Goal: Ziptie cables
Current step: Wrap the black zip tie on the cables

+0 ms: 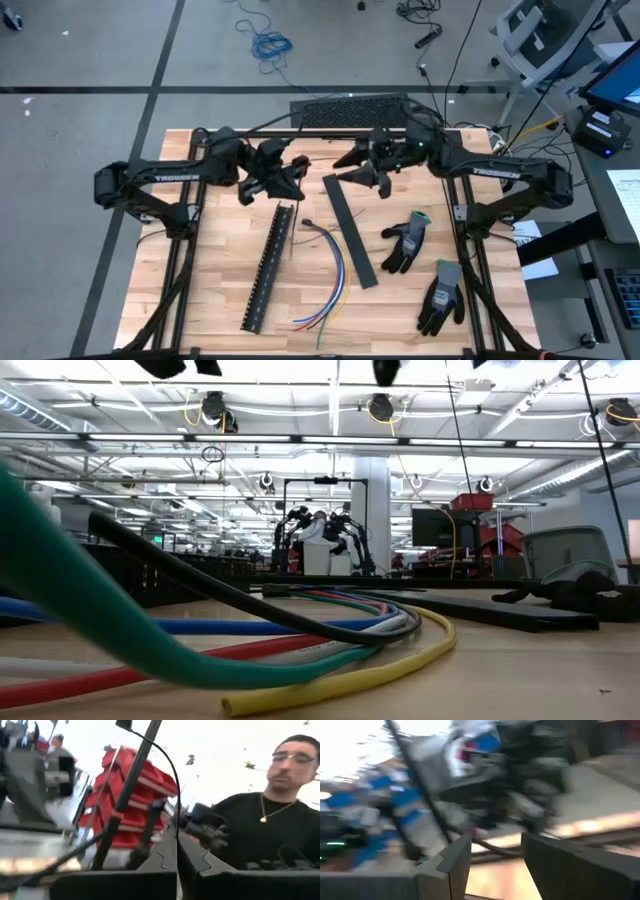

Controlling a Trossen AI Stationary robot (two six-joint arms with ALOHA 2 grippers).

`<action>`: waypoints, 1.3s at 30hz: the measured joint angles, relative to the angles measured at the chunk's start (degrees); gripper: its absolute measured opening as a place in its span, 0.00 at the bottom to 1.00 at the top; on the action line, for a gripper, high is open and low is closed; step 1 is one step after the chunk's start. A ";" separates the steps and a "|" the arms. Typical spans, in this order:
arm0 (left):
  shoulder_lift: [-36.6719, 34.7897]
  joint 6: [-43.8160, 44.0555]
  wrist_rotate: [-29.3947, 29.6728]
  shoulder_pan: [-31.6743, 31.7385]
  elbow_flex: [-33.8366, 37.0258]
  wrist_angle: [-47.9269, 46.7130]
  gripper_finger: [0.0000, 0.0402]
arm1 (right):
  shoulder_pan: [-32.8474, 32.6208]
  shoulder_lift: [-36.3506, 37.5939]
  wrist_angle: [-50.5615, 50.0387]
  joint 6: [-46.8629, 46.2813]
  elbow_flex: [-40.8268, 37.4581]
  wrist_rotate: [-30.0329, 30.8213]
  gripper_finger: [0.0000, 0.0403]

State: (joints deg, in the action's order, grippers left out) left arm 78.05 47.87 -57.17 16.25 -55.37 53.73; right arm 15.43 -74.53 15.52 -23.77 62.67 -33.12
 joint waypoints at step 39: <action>9.84 3.86 8.43 -4.93 0.02 7.92 0.00 | -3.28 -13.34 38.36 -20.64 0.00 -6.91 0.41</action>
State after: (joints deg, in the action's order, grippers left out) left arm 87.90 51.73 -48.74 11.32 -55.35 61.65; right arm 12.15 -87.88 53.88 -44.41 62.67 -40.04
